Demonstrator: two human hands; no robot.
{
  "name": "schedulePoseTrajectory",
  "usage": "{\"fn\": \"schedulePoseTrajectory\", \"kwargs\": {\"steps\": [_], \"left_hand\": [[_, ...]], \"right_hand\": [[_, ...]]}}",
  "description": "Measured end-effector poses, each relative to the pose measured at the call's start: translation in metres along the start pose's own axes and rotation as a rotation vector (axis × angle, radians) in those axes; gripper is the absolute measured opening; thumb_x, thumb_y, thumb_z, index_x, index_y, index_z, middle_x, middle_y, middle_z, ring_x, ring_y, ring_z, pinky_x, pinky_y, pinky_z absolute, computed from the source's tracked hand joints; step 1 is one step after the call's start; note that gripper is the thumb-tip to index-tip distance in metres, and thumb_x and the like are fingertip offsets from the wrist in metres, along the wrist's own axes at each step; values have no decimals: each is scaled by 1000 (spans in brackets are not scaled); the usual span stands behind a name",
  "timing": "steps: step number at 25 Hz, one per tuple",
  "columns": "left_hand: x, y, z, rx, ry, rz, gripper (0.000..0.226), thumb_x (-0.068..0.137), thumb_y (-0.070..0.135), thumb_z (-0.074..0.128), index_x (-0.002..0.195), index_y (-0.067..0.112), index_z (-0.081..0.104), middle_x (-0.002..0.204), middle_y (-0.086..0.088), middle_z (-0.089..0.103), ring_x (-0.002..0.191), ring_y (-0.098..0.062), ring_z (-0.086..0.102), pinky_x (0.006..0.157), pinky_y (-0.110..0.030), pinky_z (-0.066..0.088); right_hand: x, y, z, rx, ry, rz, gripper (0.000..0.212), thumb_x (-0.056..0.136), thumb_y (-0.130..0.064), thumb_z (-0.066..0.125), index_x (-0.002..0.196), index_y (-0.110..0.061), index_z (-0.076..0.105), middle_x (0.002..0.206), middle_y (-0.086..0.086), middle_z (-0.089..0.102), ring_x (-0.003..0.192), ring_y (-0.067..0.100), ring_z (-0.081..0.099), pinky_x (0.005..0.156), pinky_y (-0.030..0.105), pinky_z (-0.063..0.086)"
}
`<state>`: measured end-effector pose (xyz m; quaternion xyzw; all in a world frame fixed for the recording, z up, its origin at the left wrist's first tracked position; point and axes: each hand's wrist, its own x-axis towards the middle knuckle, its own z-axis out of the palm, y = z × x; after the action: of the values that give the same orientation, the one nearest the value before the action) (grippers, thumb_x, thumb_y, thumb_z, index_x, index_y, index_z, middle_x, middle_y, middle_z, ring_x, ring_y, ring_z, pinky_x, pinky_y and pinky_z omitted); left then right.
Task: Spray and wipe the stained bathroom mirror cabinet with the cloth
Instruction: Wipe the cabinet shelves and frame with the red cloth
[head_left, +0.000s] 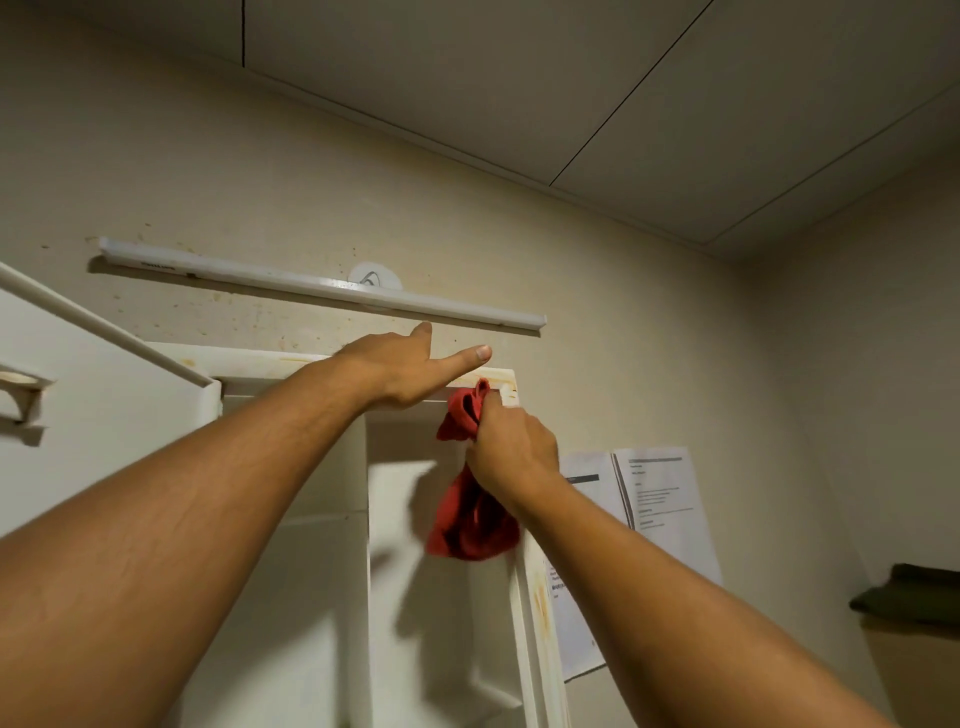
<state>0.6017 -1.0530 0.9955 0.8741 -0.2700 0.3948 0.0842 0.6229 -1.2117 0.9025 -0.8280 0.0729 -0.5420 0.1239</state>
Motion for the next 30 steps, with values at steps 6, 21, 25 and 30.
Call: {"fn": "schedulePoseTrajectory", "kwargs": {"steps": [6, 21, 25, 30], "left_hand": [[-5, 1, -1, -4, 4, 10, 120, 72, 101, 12, 165, 25, 11, 163, -11, 37, 147, -36, 38, 114, -52, 37], [-71, -28, 90, 578, 179, 308, 108, 89, 83, 34, 164, 16, -4, 172, -13, 4, 159, -31, 2, 125, -61, 9], [-101, -43, 123, 621, 24, 270, 110, 89, 81, 40, 163, 17, -10, 171, -16, -9, 158, -33, -10, 124, -63, 1], [-96, -54, 131, 650, 13, 251, 115, 85, 84, 41, 163, 16, -10, 171, -17, -12, 157, -33, -18, 125, -61, -3]], "right_hand": [[-16, 19, 6, -101, -11, -117, 59, 101, -21, 51, 153, -22, 24, 99, 9, 68, 80, 35, 67, 71, 43, 55], [-183, 85, 48, -119, -424, -86, 83, 106, -32, 56, 164, -35, -3, 102, 5, 68, 85, 26, 70, 82, 43, 63], [-168, 93, 5, -127, -608, -154, 31, 102, -28, 54, 133, -31, 56, 99, 0, 68, 88, 22, 69, 87, 40, 61], [-38, 57, -63, -399, -173, -495, 24, 95, -37, 74, 116, -28, 72, 108, 0, 59, 93, 18, 60, 86, 39, 58]]}}
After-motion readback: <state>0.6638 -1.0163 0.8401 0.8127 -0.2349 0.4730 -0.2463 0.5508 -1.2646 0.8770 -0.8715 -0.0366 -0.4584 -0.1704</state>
